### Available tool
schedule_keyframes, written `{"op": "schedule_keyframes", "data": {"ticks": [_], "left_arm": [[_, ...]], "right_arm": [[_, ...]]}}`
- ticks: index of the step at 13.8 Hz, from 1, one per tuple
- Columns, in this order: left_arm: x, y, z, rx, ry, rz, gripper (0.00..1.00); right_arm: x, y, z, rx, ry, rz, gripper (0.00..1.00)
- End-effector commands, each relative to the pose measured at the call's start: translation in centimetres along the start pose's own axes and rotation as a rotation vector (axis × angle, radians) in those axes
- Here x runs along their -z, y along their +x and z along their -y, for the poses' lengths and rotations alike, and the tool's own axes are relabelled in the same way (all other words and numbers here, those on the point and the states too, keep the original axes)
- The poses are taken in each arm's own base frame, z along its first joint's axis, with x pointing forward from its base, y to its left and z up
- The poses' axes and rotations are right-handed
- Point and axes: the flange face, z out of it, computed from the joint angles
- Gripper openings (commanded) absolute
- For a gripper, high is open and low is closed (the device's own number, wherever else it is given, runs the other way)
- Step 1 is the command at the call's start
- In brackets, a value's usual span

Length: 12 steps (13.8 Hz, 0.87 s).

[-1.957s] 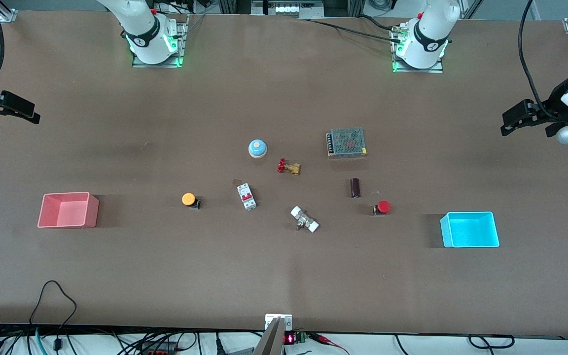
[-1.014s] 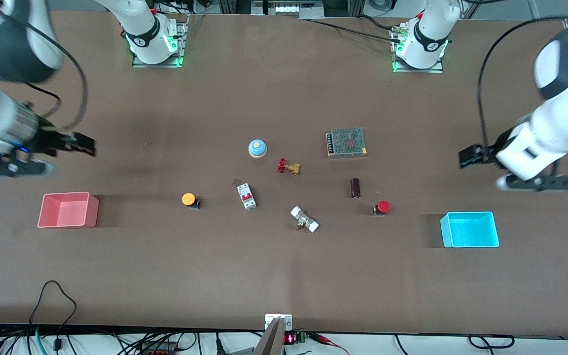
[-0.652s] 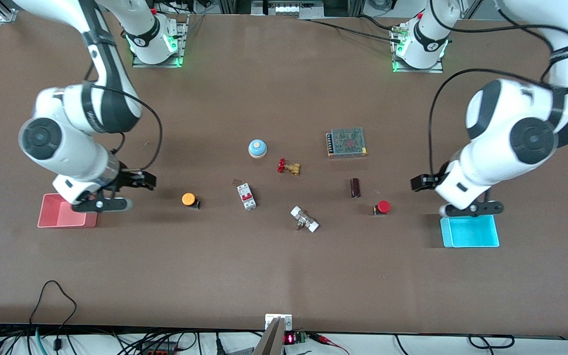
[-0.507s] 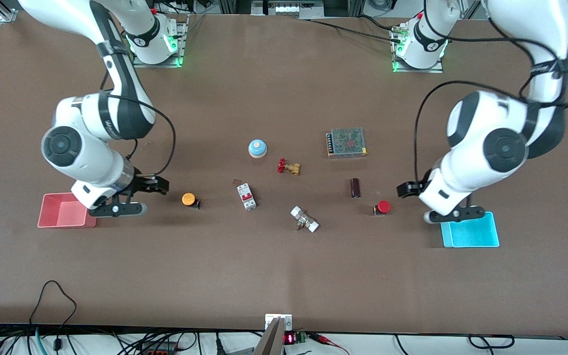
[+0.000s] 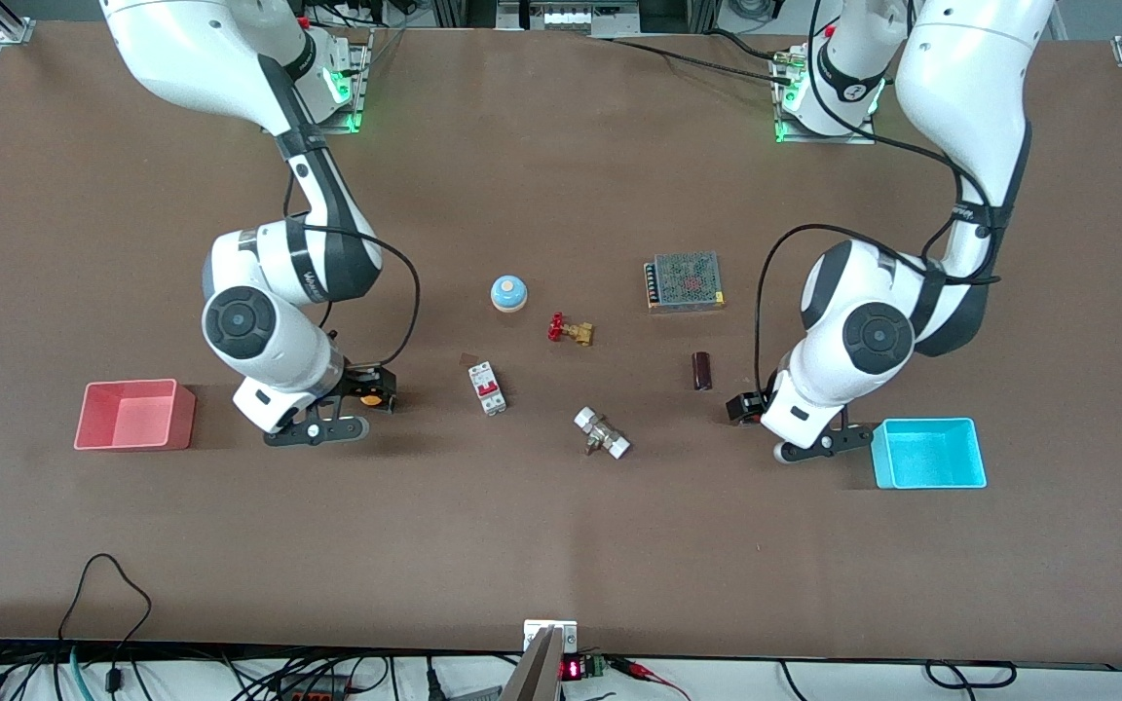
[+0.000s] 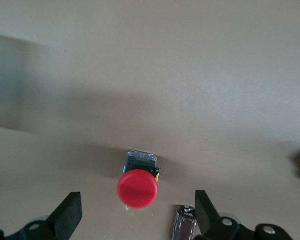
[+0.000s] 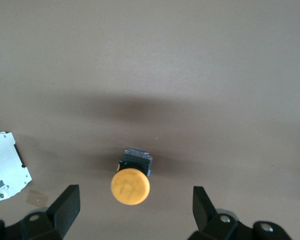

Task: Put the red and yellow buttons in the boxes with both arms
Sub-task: 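Close the right gripper on the yellow button while the left gripper grasps red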

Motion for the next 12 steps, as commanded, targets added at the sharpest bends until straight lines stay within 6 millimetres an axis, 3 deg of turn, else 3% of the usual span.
{"op": "schedule_keyframes", "data": {"ticks": [1, 6, 12], "left_arm": [[-1.2, -0.9, 0.3, 0.019, 0.005, 0.004, 1.00], [-2.1, -1.0, 0.4, 0.019, 0.003, -0.003, 0.91], [-2.9, -0.8, 0.4, 0.035, -0.002, -0.013, 0.69]], "right_arm": [[-1.3, 0.8, 0.3, -0.004, 0.003, -0.024, 1.00], [-5.4, 0.6, 0.0, -0.006, -0.016, 0.023, 1.00], [-7.2, 0.3, 0.5, -0.007, -0.023, 0.038, 1.00]]}}
